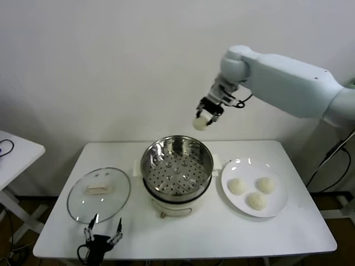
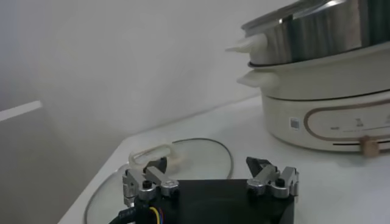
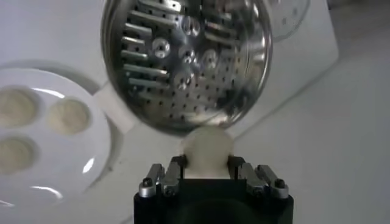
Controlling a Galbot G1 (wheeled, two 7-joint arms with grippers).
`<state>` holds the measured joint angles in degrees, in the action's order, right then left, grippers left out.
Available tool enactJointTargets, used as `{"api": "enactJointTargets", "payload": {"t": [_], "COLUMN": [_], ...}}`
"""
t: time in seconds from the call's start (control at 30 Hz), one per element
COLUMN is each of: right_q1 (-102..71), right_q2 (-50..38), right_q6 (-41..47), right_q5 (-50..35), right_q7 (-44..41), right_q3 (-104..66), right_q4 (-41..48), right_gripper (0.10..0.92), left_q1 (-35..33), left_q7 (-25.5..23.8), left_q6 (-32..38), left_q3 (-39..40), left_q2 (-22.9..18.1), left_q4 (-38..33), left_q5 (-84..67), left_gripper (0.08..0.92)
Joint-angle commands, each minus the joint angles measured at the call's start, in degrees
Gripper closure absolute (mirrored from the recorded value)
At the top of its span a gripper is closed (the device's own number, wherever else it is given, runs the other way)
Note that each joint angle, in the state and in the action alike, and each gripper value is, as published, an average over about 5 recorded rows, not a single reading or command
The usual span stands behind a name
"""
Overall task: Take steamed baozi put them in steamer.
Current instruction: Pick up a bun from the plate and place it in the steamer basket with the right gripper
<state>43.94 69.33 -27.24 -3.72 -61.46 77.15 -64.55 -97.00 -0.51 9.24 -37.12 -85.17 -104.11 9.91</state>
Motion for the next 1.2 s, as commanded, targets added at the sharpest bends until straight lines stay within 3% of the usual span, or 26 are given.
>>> {"api": "enactJointTargets", "payload": {"t": [0.03,0.3,0.83,1.03,1.2], "right_q1": [-4.47,-14.07,-18.38,-17.41,-10.2], "right_q2": [10.6,14.57,18.76,19.31,15.61], "right_q6": [-13.37,-18.88,-22.76,-22.76,-22.68], "right_q5": [7.55,13.24,18.07,15.2,-0.76], "right_q7": [6.2,6.76,8.85,8.93,5.31], "right_q3": [4.83,2.83,-0.97,-1.77,3.44], "right_q4": [5.21,17.96,29.36,31.68,26.56], "right_gripper": [0.525,0.525,0.522,0.407,0.263], "left_q1": [-0.04,-0.11,0.06,0.03,-0.01], "left_q7": [0.07,0.07,0.29,0.24,0.23], "left_q6": [0.09,0.26,0.9,0.92,0.78], "left_q3": [-0.31,-0.28,-0.43,-0.45,-0.36], "left_q2": [-0.12,-0.67,-0.79,-0.8,-0.85], "left_q4": [-0.06,0.35,1.22,1.28,1.16], "left_q5": [0.01,0.31,0.65,0.9,1.4], "left_gripper": [0.177,0.177,0.177,0.177,0.177]}}
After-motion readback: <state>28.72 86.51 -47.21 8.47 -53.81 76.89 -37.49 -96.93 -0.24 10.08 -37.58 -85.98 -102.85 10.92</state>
